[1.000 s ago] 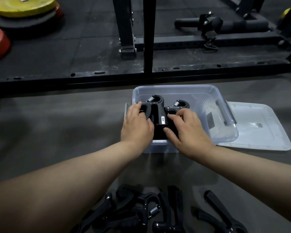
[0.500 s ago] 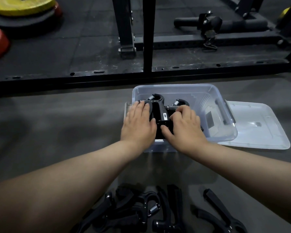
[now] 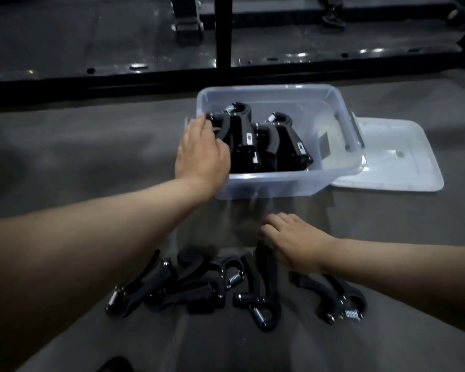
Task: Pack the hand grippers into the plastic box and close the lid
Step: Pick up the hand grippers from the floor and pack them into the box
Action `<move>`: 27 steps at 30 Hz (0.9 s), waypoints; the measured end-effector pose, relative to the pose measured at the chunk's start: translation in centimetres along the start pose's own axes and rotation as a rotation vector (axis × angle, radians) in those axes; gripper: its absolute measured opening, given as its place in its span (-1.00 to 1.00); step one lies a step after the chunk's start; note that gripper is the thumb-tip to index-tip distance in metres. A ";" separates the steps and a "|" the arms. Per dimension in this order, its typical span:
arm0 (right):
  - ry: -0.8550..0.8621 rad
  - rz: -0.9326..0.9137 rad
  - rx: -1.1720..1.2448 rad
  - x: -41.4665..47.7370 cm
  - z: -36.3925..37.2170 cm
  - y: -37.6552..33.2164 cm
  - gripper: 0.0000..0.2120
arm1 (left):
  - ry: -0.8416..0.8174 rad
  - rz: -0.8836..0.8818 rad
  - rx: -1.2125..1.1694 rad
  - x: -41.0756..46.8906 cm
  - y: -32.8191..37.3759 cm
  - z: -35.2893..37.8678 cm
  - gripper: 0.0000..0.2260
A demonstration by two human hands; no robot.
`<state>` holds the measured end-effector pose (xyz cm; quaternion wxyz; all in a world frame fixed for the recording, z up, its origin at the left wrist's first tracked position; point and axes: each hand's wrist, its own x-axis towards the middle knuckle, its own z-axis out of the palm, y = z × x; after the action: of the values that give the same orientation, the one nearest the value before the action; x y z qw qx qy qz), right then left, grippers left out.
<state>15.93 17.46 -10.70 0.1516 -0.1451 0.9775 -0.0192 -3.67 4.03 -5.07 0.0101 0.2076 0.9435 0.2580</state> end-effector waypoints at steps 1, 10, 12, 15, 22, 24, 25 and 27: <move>-0.155 0.015 0.014 -0.5 0.9 -0.2 -0.58 | -0.006 -0.012 -0.033 0.1 -0.1 0.0 -0.53; -0.180 -0.373 -0.198 -1.3 3.4 -0.7 -0.40 | 0.007 -0.017 -0.244 0.7 -1.3 0.1 -0.57; -0.117 -0.404 -0.237 -0.9 3.3 -0.8 -0.55 | 0.014 -0.021 -0.287 0.8 -1.4 0.0 -0.58; -0.090 -0.408 -0.281 -0.7 2.5 -0.3 -0.63 | 0.010 -0.011 -0.301 0.8 -1.3 -0.1 -0.57; -0.164 -0.451 -0.249 -2.8 1.3 -0.7 -0.41 | -0.040 0.023 -0.327 1.8 -2.8 -0.6 -0.57; -0.179 -0.393 -0.241 -2.9 1.0 -1.0 -0.32 | -0.030 0.031 -0.325 1.6 -2.8 -0.3 -0.57; -0.174 -0.369 -0.250 -2.9 0.6 -1.3 -0.37 | -0.022 0.033 -0.329 1.5 -2.7 -0.2 -0.56; -0.135 -0.344 -0.287 -2.7 -0.6 -2.0 -0.54 | -0.018 0.034 -0.344 1.4 -2.7 0.0 -0.56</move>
<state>18.79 16.33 -9.19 0.1887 -0.3306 0.9188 0.1043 -5.98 2.47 -6.28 0.0494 0.2212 0.8817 0.4138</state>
